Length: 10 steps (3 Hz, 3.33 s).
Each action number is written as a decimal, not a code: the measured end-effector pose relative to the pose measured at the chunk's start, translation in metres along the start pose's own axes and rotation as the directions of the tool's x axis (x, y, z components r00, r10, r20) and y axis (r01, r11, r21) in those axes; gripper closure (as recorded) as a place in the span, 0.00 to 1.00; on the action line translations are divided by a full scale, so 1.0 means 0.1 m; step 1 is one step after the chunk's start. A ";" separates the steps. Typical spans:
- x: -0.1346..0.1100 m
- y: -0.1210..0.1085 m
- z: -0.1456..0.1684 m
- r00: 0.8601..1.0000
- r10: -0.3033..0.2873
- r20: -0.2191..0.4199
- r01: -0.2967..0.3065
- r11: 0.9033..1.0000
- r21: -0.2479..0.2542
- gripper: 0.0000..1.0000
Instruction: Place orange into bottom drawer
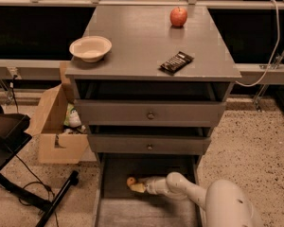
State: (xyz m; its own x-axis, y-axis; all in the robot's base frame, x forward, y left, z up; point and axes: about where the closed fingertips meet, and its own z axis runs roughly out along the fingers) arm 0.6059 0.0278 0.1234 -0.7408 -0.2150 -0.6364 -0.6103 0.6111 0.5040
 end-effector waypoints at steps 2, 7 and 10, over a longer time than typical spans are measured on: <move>0.00 0.02 0.01 1.000 0.000 -0.001 0.000 1.000 -0.003 0.17; -0.05 0.10 -0.09 1.000 -0.006 -0.017 0.006 1.000 0.015 0.65; -0.45 0.03 -1.15 0.995 0.034 -0.097 -0.004 0.954 0.301 1.00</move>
Offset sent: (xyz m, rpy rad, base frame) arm 0.0000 0.0000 0.0000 0.0000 0.0000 0.0000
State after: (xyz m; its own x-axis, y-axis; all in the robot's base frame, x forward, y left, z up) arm 0.6051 -0.0486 0.2211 -0.7850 -0.2665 -0.5592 -0.4947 0.8130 0.3071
